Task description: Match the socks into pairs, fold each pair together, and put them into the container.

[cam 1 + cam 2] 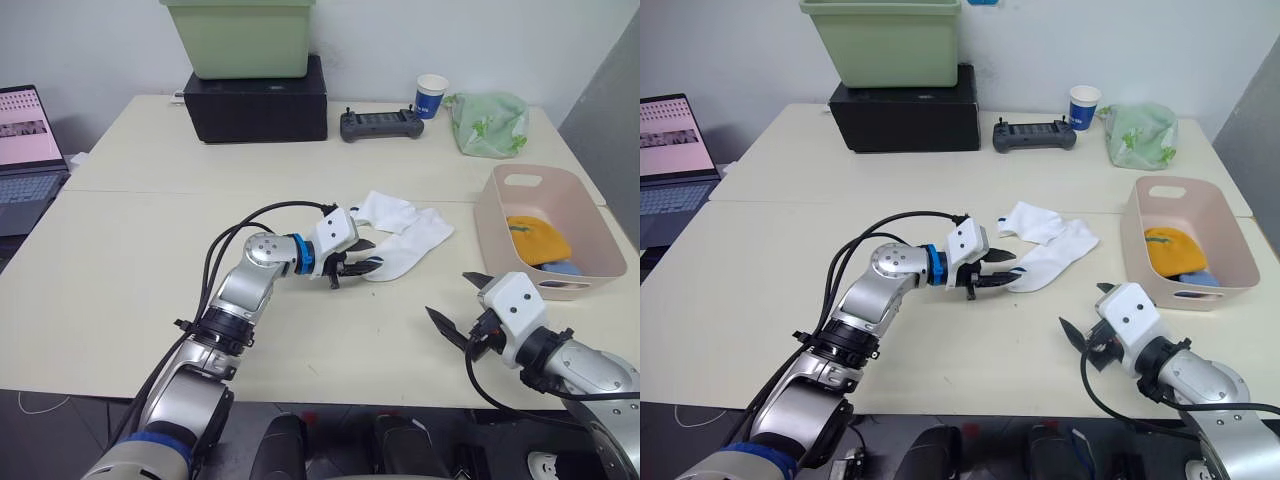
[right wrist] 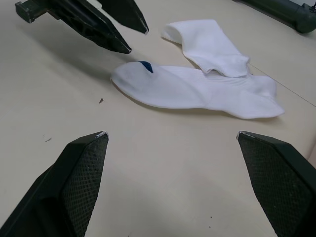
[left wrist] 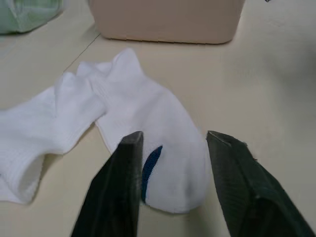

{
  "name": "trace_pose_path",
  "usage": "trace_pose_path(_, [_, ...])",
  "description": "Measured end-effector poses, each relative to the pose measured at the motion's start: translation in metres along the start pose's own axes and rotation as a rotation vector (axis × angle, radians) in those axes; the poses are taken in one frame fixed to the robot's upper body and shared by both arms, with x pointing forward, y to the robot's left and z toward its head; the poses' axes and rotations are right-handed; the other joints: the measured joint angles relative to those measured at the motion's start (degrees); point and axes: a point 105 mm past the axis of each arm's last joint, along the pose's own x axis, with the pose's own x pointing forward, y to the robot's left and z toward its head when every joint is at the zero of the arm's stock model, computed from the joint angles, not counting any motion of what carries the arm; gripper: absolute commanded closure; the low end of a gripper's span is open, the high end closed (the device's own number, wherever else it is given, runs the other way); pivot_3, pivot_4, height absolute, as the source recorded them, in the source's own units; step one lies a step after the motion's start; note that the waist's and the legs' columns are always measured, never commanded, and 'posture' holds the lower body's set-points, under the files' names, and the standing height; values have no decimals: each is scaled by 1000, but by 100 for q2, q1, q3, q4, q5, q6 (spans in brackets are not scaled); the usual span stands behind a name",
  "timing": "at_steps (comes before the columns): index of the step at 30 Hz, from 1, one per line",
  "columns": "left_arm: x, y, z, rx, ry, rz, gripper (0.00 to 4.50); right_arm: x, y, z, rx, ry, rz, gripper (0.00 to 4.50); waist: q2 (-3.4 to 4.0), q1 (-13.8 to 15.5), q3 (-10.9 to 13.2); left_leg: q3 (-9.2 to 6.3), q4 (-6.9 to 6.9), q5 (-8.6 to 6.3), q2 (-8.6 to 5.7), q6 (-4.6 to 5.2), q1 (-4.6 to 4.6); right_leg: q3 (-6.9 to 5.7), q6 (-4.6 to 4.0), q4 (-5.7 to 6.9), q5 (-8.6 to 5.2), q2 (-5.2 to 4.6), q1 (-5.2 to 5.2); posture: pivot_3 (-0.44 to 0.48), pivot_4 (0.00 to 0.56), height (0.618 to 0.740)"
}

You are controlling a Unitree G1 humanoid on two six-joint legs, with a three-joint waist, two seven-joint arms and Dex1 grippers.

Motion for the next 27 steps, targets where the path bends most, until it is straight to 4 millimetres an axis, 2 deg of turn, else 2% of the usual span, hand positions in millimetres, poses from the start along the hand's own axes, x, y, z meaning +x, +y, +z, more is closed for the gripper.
trace_pose_path(4, [9, -15, -9, 57, 36, -84, 1613, 0, 0, 0, -5, 1, 6, 0, 0, -3, 0, 1, 0, 0, -8, 0, 0, 0, 0, 0, 0, 1, 0, 0, 150, 735])
trace_pose_path(9, [25, -19, -29, -10, 93, -70, 1613, 1, 0, 2, -14, -1, 17, 0, -1, -1, 0, -1, 1, -1, -11, 1, -1, -2, 0, 0, 0, 1, 0, 0, 150, 735])
trace_pose_path(12, [31, -14, -34, -29, 137, -42, 2217, 1, 0, 3, -16, -5, 17, 0, -1, -5, 1, -1, 0, -1, -12, 1, -2, -1, 0, 0, 0, 1, -1, 0, 150, 735])
trace_pose_path(19, [31, -18, -34, 10, 165, -106, 4451, 1, 0, 3, -17, -4, 16, 0, 0, -9, 0, 0, 0, 0, -11, 1, -1, -1, 0, 1, 0, 1, 0, 0, 150, 735])
trace_pose_path(23, [17, -19, -37, 33, 173, -147, 4451, 2, -2, 5, -22, -13, 14, 0, 0, -28, 0, 0, -1, 0, -5, 1, 1, 0, 0, 2, 0, 6, -1, 0, 150, 735])
trace_pose_path(27, [-14, -29, -46, 52, 180, -221, 4451, 3, -2, 8, -26, -19, 19, 0, 2, -38, -1, -1, -2, 0, 14, 0, 2, -1, -1, 2, 0, 8, -2, 0, 150, 735])
